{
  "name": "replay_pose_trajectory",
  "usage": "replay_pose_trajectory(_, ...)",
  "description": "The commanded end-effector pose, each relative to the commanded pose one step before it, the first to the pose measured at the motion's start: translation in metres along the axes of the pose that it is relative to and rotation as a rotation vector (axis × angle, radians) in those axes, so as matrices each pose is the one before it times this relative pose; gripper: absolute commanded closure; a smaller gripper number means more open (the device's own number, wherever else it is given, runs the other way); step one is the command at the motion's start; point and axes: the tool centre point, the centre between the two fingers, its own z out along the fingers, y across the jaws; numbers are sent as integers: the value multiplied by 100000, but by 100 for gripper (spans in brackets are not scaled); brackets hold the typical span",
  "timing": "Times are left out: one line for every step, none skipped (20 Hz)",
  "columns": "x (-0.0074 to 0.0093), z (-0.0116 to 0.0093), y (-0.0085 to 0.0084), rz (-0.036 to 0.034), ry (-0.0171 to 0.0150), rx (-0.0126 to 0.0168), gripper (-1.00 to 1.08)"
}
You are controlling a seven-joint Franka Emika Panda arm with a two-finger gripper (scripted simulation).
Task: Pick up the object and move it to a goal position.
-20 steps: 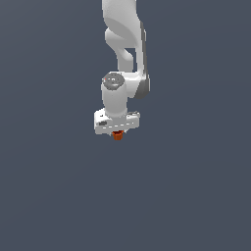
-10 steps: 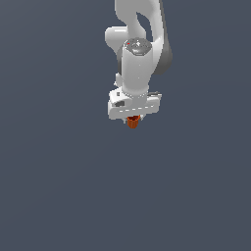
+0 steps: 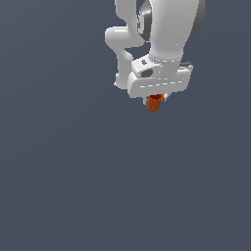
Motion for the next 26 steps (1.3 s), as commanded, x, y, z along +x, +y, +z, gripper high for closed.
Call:
replay_pose_trajectory(314, -2596, -1799, 58, -17, -23, 108)
replay_pose_trajectory(154, -997, -704, 0, 0, 0, 108)
replay_pose_trajectory(159, -986, -700, -33, -10, 60, 108)
replay_pose_trajectory(159, -985, -697, 0, 0, 0, 108)
replay_pose_trajectory(161, -968, -687, 0, 0, 0, 108)
replay_pose_trajectory(156, -929, -625, 11, 6, 68, 108)
replay_pose_trajectory(154, -882, -627, 0, 0, 0, 108)
replay_pose_trajectory(151, -843, -601, 0, 0, 0, 108)
replay_pose_trajectory(148, -808, -577, 0, 0, 0, 108)
replay_pose_trajectory(145, -782, -517, 19, 5, 66, 108)
replay_pose_trajectory(144, -746, -534, 0, 0, 0, 108)
replay_pose_trajectory(142, -717, -514, 0, 0, 0, 108)
replay_pose_trajectory(140, -698, -454, 25, 5, 64, 108)
replay_pose_trajectory(138, -665, -477, 0, 0, 0, 108)
replay_pose_trajectory(133, -622, -447, 0, 0, 0, 108)
replay_pose_trajectory(125, -571, -410, 0, 0, 0, 108)
replay_pose_trajectory(117, -522, -375, 0, 0, 0, 108)
replay_pose_trajectory(110, -485, -297, 30, 5, 62, 108)
replay_pose_trajectory(102, -435, -312, 0, 0, 0, 108)
replay_pose_trajectory(96, -396, -284, 0, 0, 0, 108)
replay_pose_trajectory(89, -360, -258, 0, 0, 0, 108)
replay_pose_trajectory(82, -325, -232, 0, 0, 0, 108)
replay_pose_trajectory(76, -292, -208, 0, 0, 0, 108)
replay_pose_trajectory(70, -260, -185, 0, 0, 0, 108)
replay_pose_trajectory(63, -229, -162, 0, 0, 0, 108)
replay_pose_trajectory(57, -200, -141, 0, 0, 0, 108)
